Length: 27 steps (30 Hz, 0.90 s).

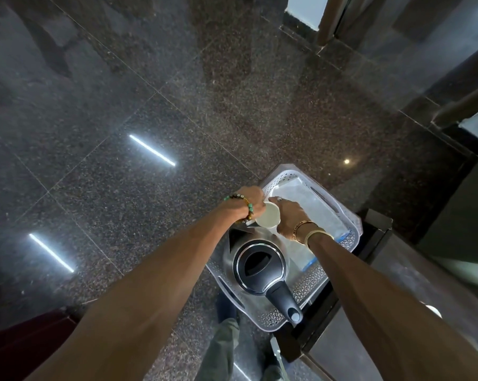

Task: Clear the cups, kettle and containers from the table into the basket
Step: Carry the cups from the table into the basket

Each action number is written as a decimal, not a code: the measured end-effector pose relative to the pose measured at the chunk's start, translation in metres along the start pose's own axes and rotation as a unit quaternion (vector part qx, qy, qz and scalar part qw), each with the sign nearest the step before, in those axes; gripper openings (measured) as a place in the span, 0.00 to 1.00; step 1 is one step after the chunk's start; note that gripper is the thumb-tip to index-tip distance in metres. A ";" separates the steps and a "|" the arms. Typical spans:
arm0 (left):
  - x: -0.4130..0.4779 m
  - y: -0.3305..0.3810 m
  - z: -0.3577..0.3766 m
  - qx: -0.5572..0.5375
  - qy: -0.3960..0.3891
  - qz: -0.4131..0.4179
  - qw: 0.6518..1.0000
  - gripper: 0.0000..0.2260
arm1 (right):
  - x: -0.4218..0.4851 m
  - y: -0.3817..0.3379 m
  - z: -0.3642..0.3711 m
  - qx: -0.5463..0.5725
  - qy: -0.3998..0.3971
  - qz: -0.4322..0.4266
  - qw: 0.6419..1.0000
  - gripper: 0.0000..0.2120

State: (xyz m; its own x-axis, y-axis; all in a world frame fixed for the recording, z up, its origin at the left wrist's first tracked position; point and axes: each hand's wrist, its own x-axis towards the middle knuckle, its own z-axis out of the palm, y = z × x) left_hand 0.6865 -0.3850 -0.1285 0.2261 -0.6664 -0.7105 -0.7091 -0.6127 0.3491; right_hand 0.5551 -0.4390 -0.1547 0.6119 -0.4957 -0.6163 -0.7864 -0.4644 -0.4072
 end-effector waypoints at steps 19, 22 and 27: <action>-0.128 0.073 -0.076 0.040 0.102 0.155 0.982 0.13 | -0.177 -0.003 -0.106 0.016 0.188 0.092 0.978 0.26; -0.144 0.108 -0.076 0.034 0.102 0.196 0.975 0.10 | -0.221 0.004 -0.118 0.028 0.235 0.116 0.965 0.26; -0.187 0.182 -0.054 0.040 0.099 0.296 0.949 0.08 | -0.305 0.031 -0.129 0.034 0.282 0.164 0.945 0.23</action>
State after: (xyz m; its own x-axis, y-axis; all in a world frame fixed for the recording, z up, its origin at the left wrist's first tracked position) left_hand 0.5515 -0.3943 0.1009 -0.1134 -0.9553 -0.2729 -0.7971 -0.0765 0.5990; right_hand 0.3549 -0.3966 0.1074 0.2675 -0.9258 -0.2672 -0.9331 -0.1797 -0.3114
